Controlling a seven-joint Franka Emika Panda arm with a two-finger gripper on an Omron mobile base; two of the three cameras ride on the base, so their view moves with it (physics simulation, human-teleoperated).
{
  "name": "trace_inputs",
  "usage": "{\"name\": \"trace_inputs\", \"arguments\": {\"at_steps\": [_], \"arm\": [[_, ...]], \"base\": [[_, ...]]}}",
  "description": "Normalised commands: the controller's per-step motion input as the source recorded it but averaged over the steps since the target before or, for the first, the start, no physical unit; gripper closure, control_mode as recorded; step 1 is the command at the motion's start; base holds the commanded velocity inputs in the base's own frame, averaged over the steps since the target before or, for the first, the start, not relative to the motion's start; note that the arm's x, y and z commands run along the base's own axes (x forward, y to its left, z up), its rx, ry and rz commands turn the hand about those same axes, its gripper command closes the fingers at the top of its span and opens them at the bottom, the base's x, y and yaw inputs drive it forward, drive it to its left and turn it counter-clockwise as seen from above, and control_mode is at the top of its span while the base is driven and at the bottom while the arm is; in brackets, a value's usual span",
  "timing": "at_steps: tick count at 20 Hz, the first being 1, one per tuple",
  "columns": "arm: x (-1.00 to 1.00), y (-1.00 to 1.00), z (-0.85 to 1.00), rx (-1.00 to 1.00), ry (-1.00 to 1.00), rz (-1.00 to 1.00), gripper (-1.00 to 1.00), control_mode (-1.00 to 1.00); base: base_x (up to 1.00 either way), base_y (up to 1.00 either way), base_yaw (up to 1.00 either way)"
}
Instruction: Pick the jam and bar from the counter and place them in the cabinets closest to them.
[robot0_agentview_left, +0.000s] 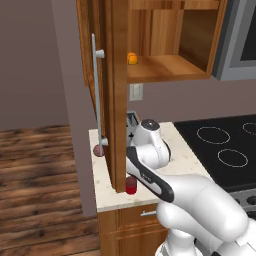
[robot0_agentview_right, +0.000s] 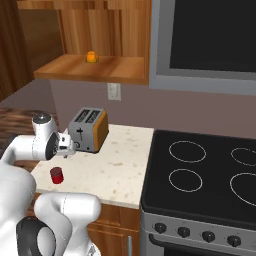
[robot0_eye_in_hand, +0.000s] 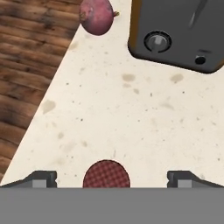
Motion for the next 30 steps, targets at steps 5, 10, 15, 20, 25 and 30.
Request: {"name": "trace_inputs", "arguments": {"at_steps": [5, 10, 15, 20, 25, 30], "arm": [[-0.03, 0.11, -0.24, 0.02, 0.00, -0.04, -1.00, -1.00], [-0.01, 0.09, -0.28, 0.00, 0.00, -0.03, -1.00, -1.00], [0.00, 0.02, -0.25, 0.00, 0.00, -0.04, -1.00, -1.00], [0.00, 0.00, -0.24, 0.00, 0.00, -0.04, -1.00, -1.00], [0.00, 0.00, -0.17, 0.00, 0.00, -0.03, -1.00, -1.00], [0.00, 0.00, -0.19, 0.00, 0.00, -0.04, -1.00, -1.00]], "base": [[0.00, 0.00, 0.00], [0.00, 0.00, 0.00], [0.00, 0.00, 0.00], [0.00, 0.00, 0.00], [0.00, 0.00, 0.00], [0.00, 0.00, 0.00]]}}
